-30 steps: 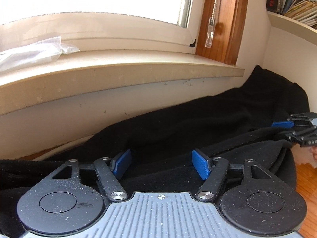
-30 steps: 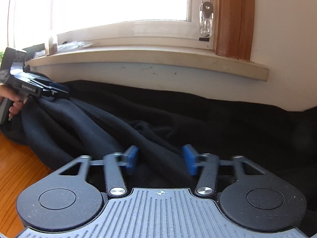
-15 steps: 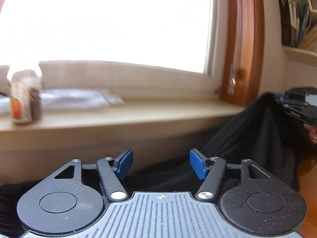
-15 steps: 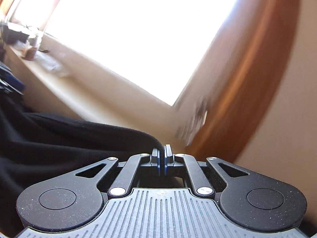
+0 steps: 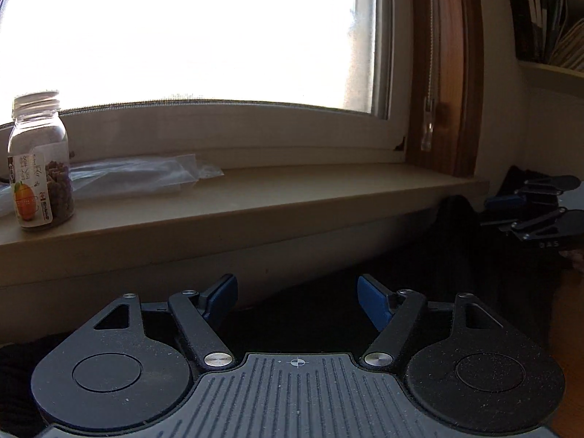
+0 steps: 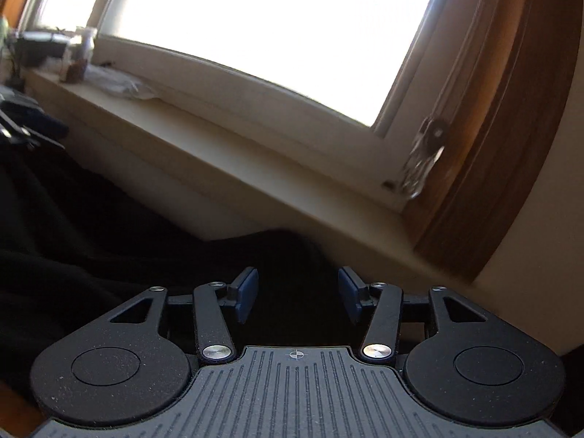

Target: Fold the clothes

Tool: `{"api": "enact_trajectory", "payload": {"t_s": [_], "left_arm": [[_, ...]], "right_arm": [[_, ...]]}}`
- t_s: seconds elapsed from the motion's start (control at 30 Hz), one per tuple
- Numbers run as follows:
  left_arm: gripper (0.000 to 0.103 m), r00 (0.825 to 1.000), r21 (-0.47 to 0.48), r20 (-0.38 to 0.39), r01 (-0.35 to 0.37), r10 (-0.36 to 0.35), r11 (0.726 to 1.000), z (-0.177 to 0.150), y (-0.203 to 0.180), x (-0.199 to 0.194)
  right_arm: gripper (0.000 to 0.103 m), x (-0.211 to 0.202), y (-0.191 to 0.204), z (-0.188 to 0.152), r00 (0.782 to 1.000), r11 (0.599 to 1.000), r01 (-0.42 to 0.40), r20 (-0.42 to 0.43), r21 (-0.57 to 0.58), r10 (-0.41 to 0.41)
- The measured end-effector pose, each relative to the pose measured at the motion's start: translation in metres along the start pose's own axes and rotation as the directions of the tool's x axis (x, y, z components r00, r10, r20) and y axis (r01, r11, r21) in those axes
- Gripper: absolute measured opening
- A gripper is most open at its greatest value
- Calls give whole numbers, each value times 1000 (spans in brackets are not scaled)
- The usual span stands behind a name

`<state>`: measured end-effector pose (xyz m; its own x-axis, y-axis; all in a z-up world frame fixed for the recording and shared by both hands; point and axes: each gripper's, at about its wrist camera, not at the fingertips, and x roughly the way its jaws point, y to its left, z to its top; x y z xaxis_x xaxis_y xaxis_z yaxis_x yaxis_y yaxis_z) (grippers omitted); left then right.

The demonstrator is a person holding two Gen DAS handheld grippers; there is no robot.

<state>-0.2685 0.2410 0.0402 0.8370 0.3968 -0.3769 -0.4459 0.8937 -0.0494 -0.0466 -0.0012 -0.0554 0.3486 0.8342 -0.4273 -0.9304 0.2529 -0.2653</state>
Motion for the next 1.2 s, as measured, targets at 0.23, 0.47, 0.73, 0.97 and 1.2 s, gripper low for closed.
{"api": "enact_trajectory", "payload": {"t_s": [0.23,0.47,0.73,0.97,1.2], "left_arm": [[76,995,25,-96,-15,17,1000,-12,0,20],[71,992,14,-128,-4,6,1000,-14,5,23],[47,994,-94,-81,61,-68,994,7,16,9],[32,971,22,-224,91,-84,996,29,-17,53],[54,955,70,-292,72,-49,995,25,-31,85]], "right_arm": [[61,27,-23,-29,978,970,-142,-122,198,168],[69,26,-20,-47,972,955,-163,-124,249,198],[70,25,-16,-47,972,956,-164,-127,244,199],[70,24,-19,-48,971,956,-167,-127,242,202],[70,23,-18,-49,971,956,-167,-127,241,202]]}}
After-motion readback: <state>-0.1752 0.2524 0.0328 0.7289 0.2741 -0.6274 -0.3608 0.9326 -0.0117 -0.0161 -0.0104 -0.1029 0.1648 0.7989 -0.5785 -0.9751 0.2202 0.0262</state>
